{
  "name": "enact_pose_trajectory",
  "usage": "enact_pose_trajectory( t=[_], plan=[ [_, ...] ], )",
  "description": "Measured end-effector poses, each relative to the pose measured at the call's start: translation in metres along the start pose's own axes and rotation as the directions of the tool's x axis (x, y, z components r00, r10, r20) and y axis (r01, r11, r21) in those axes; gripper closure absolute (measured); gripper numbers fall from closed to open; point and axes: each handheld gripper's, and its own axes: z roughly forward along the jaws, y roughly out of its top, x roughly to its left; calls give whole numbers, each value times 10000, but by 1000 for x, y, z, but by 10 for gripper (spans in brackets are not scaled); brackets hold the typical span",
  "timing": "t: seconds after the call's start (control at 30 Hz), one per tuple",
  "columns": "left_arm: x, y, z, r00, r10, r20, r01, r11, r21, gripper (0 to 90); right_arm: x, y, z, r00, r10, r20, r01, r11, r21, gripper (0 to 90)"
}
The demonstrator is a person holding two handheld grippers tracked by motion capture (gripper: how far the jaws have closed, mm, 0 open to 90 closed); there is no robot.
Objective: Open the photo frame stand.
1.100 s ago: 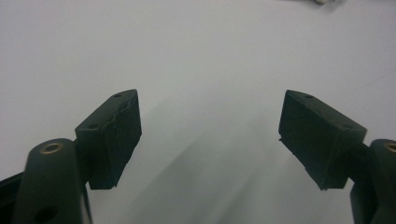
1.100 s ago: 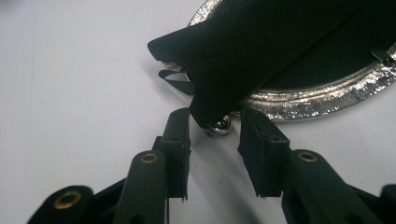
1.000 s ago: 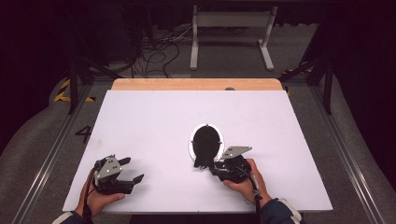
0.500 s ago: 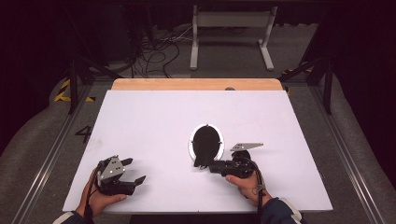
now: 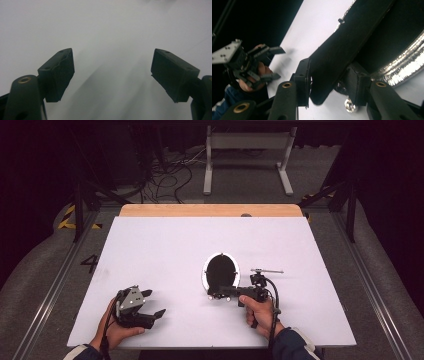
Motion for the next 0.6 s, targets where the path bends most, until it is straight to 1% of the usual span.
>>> enact_pose_trajectory(
  t=[0.03,0.07,0.1,0.13,0.17,0.23,0.27,0.3,0.33,0.43,0.5,0.53,0.6],
  plan=[
    [-1,2,2,10000,-61,69,61,10000,-36,197,-1,0,1,10000,39,-3,-39,10000,-43,565],
    [-1,2,2,10000,-61,69,61,10000,-36,197,-2,1,2,9998,201,-60,-202,9996,-172,569],
    [-1,6,6,9998,-86,196,87,9999,-92,196,-3,1,3,9995,326,-53,-327,9992,-232,574],
    [-1,8,7,9997,-106,222,108,9999,-114,195,-3,2,3,9992,388,-29,-389,9989,-249,575],
    [-1,8,7,9997,-106,222,108,9999,-114,194,-3,2,3,9992,397,-3,-397,9988,-271,582],
    [1,15,13,9987,-277,426,288,9993,-245,191,-3,2,3,9992,412,13,-411,9988,-281,591],
    [2,18,16,9984,-336,461,350,9990,-287,189,-3,3,3,9993,385,38,-384,9989,-257,599],
    [3,21,19,9982,-320,506,335,9990,-295,189,-3,3,3,9993,357,78,-355,9991,-250,605],
    [5,26,23,9976,-282,631,304,9990,-338,189,-3,3,4,9995,302,109,-300,9993,-245,612],
    [8,38,34,9950,-488,868,533,9973,-500,205,-1,4,3,9999,48,113,-45,9997,-222,638],
    [12,46,42,9929,-575,1045,654,9951,-738,211,0,4,3,9996,-249,96,251,9995,-195,656],
    [14,51,47,9913,-583,1184,681,9944,-806,213,1,4,3,9989,-461,57,462,9988,-160,666],
    [18,61,59,9872,-582,1484,713,9939,-842,212,3,5,2,9975,-709,-8,709,9975,-35,673]
  ],
)
